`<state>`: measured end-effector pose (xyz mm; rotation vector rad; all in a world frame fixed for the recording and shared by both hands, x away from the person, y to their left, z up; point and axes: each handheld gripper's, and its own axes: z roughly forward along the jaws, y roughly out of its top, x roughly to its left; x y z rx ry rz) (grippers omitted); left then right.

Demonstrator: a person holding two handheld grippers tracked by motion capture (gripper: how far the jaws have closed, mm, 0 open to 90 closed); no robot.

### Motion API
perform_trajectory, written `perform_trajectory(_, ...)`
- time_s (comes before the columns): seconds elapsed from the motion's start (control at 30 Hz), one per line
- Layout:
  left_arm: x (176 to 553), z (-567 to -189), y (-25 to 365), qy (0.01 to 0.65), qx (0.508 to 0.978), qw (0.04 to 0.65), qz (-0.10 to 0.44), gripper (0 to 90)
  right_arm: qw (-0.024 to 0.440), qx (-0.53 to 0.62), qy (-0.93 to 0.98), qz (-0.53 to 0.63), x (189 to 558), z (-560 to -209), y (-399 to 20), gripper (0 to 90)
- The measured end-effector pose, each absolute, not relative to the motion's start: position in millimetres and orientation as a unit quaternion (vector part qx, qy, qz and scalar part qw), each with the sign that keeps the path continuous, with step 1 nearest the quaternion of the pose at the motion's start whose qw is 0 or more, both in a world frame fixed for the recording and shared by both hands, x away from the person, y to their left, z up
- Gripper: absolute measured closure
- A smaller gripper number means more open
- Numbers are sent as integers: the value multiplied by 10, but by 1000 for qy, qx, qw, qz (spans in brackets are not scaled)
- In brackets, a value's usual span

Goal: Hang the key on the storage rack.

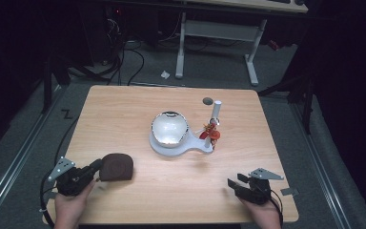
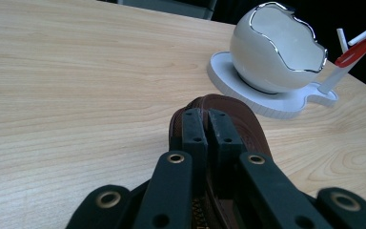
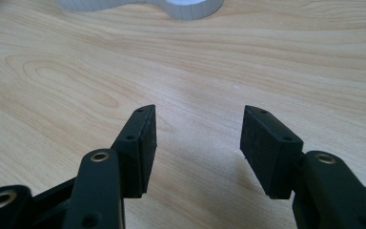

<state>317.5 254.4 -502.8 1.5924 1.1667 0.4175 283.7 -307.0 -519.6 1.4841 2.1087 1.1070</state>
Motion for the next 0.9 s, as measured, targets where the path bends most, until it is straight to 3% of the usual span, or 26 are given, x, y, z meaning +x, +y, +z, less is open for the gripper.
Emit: perform_trajectory(0.9, 3151, -4790, 2305, 458, 667, 545, 220, 869, 172, 516, 744, 387, 2847, -5203, -3078, 476)
